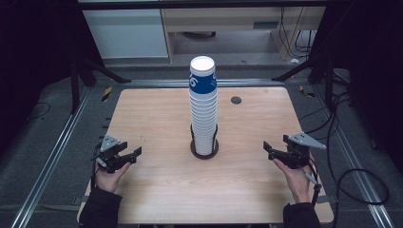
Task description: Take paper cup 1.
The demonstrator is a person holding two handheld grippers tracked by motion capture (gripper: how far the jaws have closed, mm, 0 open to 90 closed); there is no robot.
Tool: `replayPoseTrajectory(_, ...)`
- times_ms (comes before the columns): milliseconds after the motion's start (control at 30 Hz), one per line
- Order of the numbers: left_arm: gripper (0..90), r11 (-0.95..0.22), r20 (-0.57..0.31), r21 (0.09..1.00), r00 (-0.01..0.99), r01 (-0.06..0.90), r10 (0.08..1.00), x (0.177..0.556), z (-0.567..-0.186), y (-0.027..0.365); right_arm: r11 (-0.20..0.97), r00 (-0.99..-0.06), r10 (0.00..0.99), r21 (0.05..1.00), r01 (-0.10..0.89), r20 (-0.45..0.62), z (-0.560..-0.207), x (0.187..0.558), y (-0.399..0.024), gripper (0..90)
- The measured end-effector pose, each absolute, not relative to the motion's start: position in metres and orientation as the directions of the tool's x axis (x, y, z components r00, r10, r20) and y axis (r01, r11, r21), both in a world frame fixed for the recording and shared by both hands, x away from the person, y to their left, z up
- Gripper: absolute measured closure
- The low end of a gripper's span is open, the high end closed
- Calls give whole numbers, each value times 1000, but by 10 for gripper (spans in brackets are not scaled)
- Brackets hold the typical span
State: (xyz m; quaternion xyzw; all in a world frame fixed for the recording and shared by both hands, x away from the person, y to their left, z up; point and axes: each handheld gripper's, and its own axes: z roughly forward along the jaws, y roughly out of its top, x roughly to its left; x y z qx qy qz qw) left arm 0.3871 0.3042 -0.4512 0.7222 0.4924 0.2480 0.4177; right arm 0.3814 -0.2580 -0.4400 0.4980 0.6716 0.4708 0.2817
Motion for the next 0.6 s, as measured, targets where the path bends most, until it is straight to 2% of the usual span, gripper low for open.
replayPoseTrajectory(133, 290, -162, -73, 843, 408, 513, 910, 388, -453, 304, 68, -388, 916, 911, 407, 105, -437, 380, -254, 160)
replayPoseTrajectory(333, 288, -182, -63, 838, 424, 515, 904, 389, -454, 304, 114, -422, 903, 899, 423, 84, -434, 380, -243, 175)
replayPoseTrajectory(600, 273, -173, -69, 839, 417, 517, 906, 391, -454, 308, 137, -466, 882, 910, 391, 67, -416, 378, -227, 161)
